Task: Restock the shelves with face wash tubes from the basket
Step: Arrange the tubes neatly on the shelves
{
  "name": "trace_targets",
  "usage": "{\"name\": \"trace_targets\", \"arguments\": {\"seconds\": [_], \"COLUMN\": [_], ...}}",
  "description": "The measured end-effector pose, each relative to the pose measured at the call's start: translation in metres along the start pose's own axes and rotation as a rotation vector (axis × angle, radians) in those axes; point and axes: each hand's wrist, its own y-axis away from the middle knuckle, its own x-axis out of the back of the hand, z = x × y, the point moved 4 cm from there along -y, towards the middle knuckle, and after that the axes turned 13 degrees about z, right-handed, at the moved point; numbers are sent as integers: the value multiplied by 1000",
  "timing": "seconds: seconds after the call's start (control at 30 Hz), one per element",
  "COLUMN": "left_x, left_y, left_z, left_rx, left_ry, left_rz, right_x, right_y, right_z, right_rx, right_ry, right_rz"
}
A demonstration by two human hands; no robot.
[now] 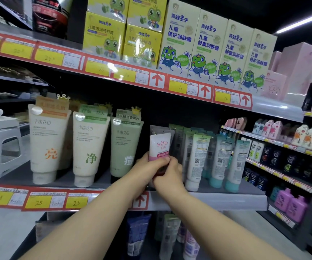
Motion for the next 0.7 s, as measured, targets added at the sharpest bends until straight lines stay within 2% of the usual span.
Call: {"name": "trace_targets", "arguments": {"seconds": [0.13, 0.27, 0.4, 0.5, 0.7], "left_x": [0, 2, 4, 1, -4], "left_y": [1, 3, 13, 21, 28], "left_z": [1, 1, 2, 3, 10], "left_rx": [5, 14, -92, -183, -196], "left_ry": [2, -20, -186, -254, -353], "left_rz": [48, 148, 227, 222, 177], "right_x": [-2, -4, 0, 6, 12], "right_y": [1, -1, -7, -10, -9], "right_z": [-1, 0, 0, 4, 6], "right_rx": [-6, 12, -40, -102, -81], "right_ry": [-62, -5, 37, 25, -21], "right_rz": [-7, 11, 122, 183, 72]}}
